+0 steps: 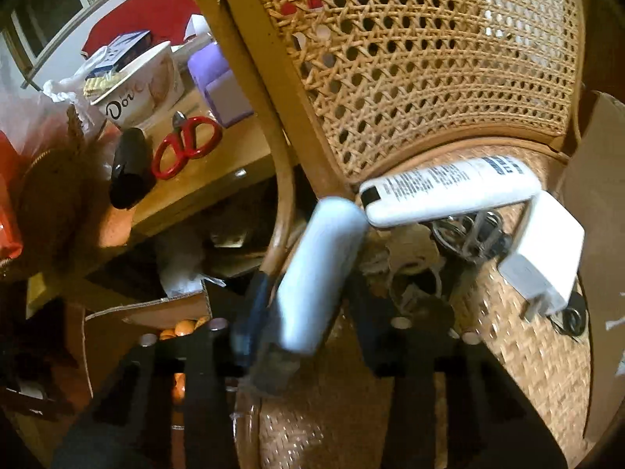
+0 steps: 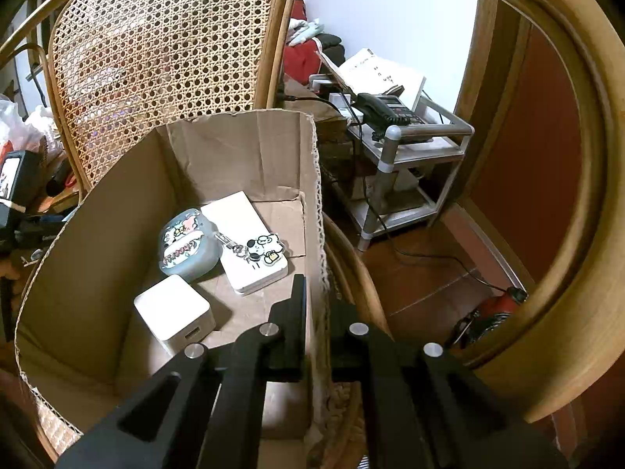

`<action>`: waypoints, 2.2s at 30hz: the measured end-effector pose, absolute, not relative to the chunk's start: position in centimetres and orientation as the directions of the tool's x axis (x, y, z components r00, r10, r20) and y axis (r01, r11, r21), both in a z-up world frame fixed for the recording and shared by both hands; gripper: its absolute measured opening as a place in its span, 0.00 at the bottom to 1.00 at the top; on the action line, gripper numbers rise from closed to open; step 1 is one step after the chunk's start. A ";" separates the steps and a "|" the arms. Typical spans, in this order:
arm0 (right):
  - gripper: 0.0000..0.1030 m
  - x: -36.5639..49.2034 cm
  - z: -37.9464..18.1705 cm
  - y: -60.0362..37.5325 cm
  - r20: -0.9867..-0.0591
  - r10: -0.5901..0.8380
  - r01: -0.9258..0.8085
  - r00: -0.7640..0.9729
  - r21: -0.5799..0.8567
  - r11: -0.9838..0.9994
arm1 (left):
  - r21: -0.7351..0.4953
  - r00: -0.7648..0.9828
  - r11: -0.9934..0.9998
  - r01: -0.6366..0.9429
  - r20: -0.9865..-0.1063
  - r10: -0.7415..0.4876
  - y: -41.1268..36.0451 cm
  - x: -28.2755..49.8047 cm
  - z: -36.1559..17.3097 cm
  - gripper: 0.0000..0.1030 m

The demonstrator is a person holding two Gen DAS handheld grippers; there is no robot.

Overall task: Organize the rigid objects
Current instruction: 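Grasp the white cylindrical device with the left gripper, then lift the cylindrical device into the box and open the left gripper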

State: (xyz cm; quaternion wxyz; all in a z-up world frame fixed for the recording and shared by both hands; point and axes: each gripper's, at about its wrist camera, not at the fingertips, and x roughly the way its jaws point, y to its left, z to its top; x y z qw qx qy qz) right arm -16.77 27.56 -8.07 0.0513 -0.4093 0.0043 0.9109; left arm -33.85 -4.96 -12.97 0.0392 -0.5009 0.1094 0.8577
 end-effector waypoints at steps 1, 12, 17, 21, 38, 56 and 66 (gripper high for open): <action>0.08 -16.8 -8.1 27.5 -0.746 0.090 -0.097 -0.659 -0.035 -0.995 | 0.135 -0.497 -0.974 -0.181 -0.867 -0.028 -5.0 -33.6 -12.8 0.32; 0.08 -16.9 -8.1 27.4 -0.746 0.094 -0.102 -0.659 -0.035 -0.994 | 0.006 -0.497 -0.975 -0.221 -0.861 0.108 -5.2 -30.9 -10.9 0.24; 0.08 -17.0 -8.0 27.5 -0.746 0.095 -0.104 -0.659 -0.035 -0.994 | -0.008 -0.565 -0.969 -0.247 -0.811 0.151 -4.7 -28.8 -7.6 0.00; 0.08 -17.0 -8.0 27.5 -0.746 0.095 -0.103 -0.659 -0.035 -0.994 | -0.030 -0.587 -0.965 -0.262 -0.788 0.184 -4.6 -28.3 -5.3 0.00; 0.08 -17.0 -7.9 27.6 -0.746 0.089 -0.096 -0.660 -0.034 -0.995 | 0.005 -0.477 -0.997 -0.083 -0.878 0.035 -4.0 -31.0 -12.0 0.77; 0.08 -16.9 -8.0 27.6 -0.745 0.090 -0.097 -0.661 -0.034 -0.995 | -0.012 -0.537 -0.976 -0.217 -0.834 0.129 -4.3 -28.4 -9.2 0.25; 0.08 -16.9 -8.0 27.6 -0.744 0.097 -0.103 -0.661 -0.038 -0.994 | -0.132 -0.611 -0.923 -0.361 -0.714 0.341 -0.5 -26.4 -2.2 0.25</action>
